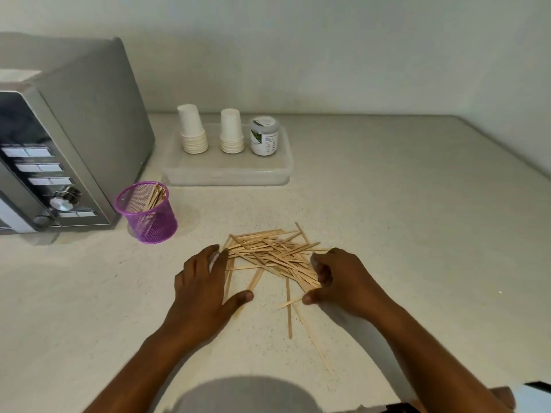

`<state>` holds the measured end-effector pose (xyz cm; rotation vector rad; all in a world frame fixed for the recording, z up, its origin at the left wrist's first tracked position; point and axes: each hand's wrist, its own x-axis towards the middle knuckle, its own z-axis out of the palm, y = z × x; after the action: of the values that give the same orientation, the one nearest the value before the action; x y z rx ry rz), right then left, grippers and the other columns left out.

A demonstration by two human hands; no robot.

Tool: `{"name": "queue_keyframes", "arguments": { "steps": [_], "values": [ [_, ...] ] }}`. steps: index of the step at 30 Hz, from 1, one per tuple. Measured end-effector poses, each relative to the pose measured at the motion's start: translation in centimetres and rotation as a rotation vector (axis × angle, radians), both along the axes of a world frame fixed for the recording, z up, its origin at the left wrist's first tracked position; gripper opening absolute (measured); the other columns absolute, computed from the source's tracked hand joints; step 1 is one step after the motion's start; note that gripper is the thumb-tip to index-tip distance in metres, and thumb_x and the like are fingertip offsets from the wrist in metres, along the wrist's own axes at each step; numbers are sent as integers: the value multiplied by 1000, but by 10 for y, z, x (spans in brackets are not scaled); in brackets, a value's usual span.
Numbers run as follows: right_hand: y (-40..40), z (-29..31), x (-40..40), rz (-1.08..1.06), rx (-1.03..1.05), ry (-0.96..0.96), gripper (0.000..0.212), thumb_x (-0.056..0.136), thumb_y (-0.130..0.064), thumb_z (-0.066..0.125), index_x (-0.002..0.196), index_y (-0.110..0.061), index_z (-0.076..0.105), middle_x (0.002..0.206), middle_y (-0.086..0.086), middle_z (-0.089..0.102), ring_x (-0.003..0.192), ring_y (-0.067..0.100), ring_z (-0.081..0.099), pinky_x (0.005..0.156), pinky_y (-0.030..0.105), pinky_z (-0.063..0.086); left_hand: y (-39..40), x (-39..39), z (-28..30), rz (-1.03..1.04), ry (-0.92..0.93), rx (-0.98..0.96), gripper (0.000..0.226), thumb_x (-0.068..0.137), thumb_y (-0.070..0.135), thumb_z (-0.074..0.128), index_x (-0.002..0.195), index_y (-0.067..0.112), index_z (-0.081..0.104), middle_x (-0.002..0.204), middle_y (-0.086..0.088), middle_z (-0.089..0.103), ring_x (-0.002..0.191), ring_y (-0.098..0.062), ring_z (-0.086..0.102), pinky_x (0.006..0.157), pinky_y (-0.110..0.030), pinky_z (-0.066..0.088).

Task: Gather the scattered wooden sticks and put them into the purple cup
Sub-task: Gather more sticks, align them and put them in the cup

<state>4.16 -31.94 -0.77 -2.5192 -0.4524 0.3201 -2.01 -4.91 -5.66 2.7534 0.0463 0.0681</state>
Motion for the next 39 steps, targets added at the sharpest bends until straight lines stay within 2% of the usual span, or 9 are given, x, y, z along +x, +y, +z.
{"name": "queue_keyframes", "arguments": {
  "steps": [2, 5, 8, 11, 16, 20, 24, 30, 39],
  "values": [
    [6, -2, 0, -78, 149, 6, 47, 58, -23, 98, 93, -11, 69, 94, 6, 67, 88, 27, 68, 75, 38, 57, -3, 5, -1, -4, 12, 2, 101, 81, 86, 34, 160, 25, 16, 168, 0, 8, 151, -24, 9, 119, -49, 21],
    [-5, -1, 1, -111, 182, 11, 94, 52, -47, 98, 136, -29, 58, 115, -8, 63, 96, 9, 65, 75, 21, 55, 5, 4, -4, -26, 11, -18, 101, 84, 84, 29, 162, 24, 10, 171, 2, -2, 156, -22, -4, 123, -46, 12],
    [-27, -10, -3, 94, -113, 23, 143, 35, -87, 81, 155, -48, 15, 154, -16, 24, 138, 12, 30, 110, 34, 39, 20, -3, -9, -77, 43, 23, 111, 80, 92, 17, 162, 21, -4, 169, 2, -19, 153, -18, -24, 124, -39, -3],
    [-35, -30, -7, 192, -227, -84, 156, 30, -98, 70, 156, -50, -9, 166, -17, -8, 153, 18, -8, 121, 52, 15, 28, -5, -13, -124, 68, 92, 117, 76, 95, 14, 160, 18, -13, 165, 0, -27, 150, -15, -31, 124, -37, -9],
    [-22, -38, 16, 211, -149, -156, 150, 39, -100, 66, 158, -47, -9, 167, -18, -22, 151, 14, -34, 122, 53, -6, 15, -1, -13, -170, 57, 65, 106, 84, 87, 19, 160, 20, -14, 165, 4, -26, 149, -10, -30, 126, -34, -8],
    [3, -39, 34, 142, -92, -173, 135, 58, -93, 61, 162, -29, 4, 171, -10, -12, 154, 14, -28, 126, 60, 0, 3, 0, -10, -194, 72, 9, 103, 85, 84, 20, 160, 23, -14, 166, 7, -24, 150, -8, -26, 126, -34, -6],
    [-1, -40, 40, 6, 47, -169, 116, 74, -89, 52, 162, -25, 11, 172, -8, -1, 157, 11, -11, 127, 44, 5, 9, -6, -8, -145, 49, -38, 101, 88, 81, 28, 160, 25, -16, 165, 8, -24, 149, -8, -27, 126, -33, -5],
    [0, -63, 8, -88, -233, -269, 97, 92, -79, 4, 162, -12, -3, 172, 8, -5, 158, 21, -13, 129, 44, -2, -8, -15, -11, -89, 88, 4, 106, 83, 86, 13, 158, 18, -21, 164, -3, -31, 149, -18, -32, 125, -37, -10],
    [20, -42, -6, -17, 6, -266, 99, 90, -82, 14, 163, -17, -1, 172, -1, -2, 158, 12, -8, 130, 42, 4, -31, -13, -18, -79, 96, 75, 117, 75, 95, 9, 150, 17, -37, 157, -6, -44, 143, -20, -44, 123, -40, -16]
  ]
}}
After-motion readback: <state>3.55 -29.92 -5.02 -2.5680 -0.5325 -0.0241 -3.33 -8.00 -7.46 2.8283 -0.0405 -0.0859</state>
